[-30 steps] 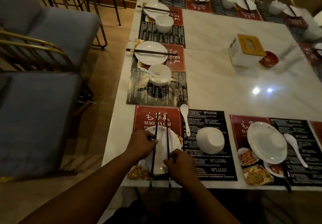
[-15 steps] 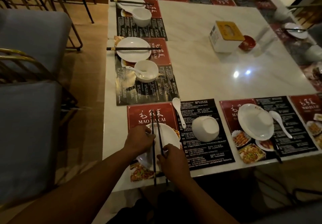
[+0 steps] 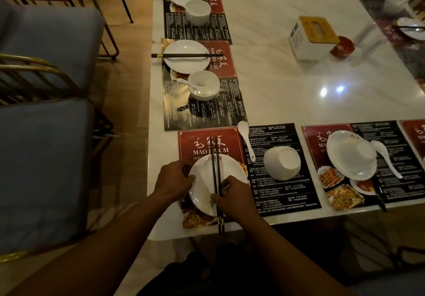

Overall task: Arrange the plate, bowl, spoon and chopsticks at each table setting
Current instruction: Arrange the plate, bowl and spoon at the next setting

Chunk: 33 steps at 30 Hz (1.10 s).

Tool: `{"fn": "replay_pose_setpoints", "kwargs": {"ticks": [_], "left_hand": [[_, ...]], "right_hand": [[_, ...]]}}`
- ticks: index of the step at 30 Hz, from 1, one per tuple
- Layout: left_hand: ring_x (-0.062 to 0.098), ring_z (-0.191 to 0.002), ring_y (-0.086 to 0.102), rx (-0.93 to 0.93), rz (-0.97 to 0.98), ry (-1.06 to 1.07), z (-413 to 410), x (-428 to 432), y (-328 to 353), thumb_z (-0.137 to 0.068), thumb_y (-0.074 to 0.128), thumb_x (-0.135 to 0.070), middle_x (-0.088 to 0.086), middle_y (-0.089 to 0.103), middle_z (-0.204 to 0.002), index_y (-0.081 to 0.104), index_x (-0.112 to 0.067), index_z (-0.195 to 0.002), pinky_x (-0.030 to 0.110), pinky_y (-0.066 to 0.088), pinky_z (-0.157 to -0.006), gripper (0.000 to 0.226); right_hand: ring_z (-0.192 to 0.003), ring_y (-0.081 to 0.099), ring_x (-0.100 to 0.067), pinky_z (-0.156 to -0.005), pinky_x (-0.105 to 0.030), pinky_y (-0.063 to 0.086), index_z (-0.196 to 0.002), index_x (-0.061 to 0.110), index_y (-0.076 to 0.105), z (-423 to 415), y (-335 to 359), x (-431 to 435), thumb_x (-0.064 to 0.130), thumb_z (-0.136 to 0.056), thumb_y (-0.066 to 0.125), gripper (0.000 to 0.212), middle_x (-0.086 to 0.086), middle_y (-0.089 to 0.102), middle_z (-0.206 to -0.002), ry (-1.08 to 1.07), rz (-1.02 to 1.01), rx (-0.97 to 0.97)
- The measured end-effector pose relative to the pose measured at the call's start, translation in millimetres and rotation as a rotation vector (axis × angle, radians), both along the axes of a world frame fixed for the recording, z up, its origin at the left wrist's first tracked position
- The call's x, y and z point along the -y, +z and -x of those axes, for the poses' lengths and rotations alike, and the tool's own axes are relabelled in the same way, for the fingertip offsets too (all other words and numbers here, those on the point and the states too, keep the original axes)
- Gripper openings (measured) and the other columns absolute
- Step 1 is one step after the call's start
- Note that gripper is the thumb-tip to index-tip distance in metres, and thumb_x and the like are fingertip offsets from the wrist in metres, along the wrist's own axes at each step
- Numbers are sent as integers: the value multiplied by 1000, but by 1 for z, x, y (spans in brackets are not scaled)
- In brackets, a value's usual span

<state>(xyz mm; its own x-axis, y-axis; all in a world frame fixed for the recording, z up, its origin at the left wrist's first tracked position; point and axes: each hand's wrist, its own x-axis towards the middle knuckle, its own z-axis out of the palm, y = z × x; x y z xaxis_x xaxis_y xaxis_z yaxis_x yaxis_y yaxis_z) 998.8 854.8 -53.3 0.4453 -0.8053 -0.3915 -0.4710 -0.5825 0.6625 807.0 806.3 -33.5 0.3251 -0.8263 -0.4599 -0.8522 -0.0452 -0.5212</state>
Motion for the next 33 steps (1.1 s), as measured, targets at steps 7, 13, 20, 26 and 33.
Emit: {"fn": "replay_pose_setpoints", "kwargs": {"ticks": [7, 13, 20, 26, 33], "left_hand": [[7, -85, 63, -55, 0, 26, 2, -6, -4, -81, 80, -24, -7, 72, -107, 67, -27, -120, 27, 52, -80, 42], [7, -84, 62, -55, -4, 35, 3, -6, -3, -83, 78, -25, -6, 72, -109, 66, -25, -121, 25, 49, -78, 40], [10, -87, 63, -53, -7, 44, 4, -7, -2, -84, 77, -24, -4, 72, -111, 66, -24, -122, 27, 51, -82, 40], [14, -93, 65, -33, -13, 43, 6, -7, 0, -85, 76, -25, -3, 72, -112, 66, -23, -123, 33, 55, -87, 39], [10, -88, 62, -33, -8, 51, 7, -10, -1, -84, 76, -27, -5, 71, -112, 65, -25, -122, 26, 50, -82, 39]], "right_hand": [[-85, 64, -11, -80, -28, 54, -107, 19, 64, 1, -2, 2, 35, -77, 80, 38, 4, 68, -88, 17, -27, 11], [-85, 64, -11, -80, -27, 54, -108, 18, 64, 3, -2, 1, 35, -79, 79, 37, 4, 69, -88, 16, -29, 20], [-84, 65, -11, -78, -26, 53, -106, 20, 64, 3, -3, -2, 37, -79, 78, 34, 5, 69, -87, -2, -34, 8], [-86, 64, -11, -79, -28, 54, -105, 21, 65, 4, -4, -3, 37, -80, 77, 32, 5, 68, -89, -2, -23, 4], [-84, 64, -10, -75, -24, 52, -100, 21, 66, 6, -3, -1, 42, -80, 76, 31, 3, 68, -88, -23, -41, 8]]}}
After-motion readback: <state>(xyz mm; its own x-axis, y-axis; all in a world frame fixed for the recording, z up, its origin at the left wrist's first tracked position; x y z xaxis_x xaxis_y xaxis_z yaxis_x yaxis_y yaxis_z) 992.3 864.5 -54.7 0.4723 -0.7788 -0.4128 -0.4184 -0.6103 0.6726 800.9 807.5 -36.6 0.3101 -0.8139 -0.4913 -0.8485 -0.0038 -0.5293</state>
